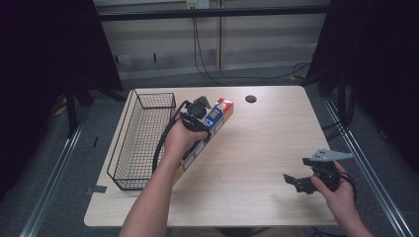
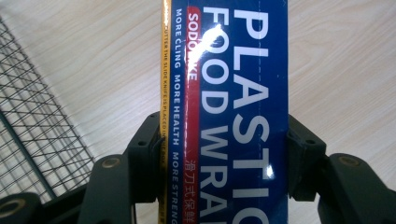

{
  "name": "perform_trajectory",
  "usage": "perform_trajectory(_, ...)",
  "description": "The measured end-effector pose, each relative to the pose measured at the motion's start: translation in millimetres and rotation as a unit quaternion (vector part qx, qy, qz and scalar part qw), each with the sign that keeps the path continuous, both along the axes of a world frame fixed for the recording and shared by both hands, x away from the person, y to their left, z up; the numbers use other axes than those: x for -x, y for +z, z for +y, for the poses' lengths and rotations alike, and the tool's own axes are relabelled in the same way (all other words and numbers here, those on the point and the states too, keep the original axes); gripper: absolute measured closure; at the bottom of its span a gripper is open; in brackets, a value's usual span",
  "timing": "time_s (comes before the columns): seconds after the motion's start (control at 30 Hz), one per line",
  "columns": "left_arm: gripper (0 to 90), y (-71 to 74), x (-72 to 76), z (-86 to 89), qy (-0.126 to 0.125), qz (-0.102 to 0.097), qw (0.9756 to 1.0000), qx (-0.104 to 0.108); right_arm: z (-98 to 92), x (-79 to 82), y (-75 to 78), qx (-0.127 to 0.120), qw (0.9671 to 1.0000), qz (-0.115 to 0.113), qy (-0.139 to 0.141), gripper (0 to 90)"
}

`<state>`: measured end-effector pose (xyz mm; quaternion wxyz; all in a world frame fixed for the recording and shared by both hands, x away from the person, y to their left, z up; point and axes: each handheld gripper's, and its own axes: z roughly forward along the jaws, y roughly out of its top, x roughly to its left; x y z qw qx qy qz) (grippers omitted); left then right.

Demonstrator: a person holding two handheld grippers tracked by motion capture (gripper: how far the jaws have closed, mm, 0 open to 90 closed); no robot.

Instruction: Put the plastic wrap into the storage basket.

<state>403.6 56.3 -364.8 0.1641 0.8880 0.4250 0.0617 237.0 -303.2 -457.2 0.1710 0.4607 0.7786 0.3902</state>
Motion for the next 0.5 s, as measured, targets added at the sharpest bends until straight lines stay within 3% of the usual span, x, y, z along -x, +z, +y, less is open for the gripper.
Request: perform_trajectory(0.5, 42.6, 10.2, -2.9, 13.4, 0.021, 0.002, 0.9998, 0.002, 0.2, 0.5, 0.9, 0.0, 1.0, -0.002, -0.002, 2.6)
